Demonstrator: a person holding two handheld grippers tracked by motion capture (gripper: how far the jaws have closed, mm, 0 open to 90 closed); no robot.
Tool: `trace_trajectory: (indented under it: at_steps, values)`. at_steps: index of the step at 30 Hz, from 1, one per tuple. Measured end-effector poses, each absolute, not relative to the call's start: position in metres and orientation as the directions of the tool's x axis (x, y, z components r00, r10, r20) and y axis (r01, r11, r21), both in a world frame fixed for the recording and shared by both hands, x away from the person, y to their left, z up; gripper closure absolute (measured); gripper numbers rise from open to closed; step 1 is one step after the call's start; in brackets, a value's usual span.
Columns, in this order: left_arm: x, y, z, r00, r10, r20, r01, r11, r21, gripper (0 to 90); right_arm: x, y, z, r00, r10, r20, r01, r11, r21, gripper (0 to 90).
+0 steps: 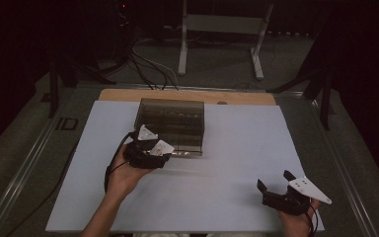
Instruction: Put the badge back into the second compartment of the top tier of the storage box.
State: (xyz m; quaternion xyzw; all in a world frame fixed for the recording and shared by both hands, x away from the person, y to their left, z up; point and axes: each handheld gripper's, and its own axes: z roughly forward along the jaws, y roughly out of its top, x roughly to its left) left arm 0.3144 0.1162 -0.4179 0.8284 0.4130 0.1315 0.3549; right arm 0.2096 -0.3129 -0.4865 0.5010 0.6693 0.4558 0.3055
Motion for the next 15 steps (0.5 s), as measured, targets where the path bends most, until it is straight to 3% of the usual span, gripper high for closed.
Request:
trace_trajectory:
  at_steps: [15]
  values:
    - [0.3219,0.1145,-0.419,0.611,0.788,-0.074,0.599,-0.4,0.693,34.7,0.2097,-0.313,-0.4865,-0.312,0.949,0.047,0.393,0.084,0.916,0.0]
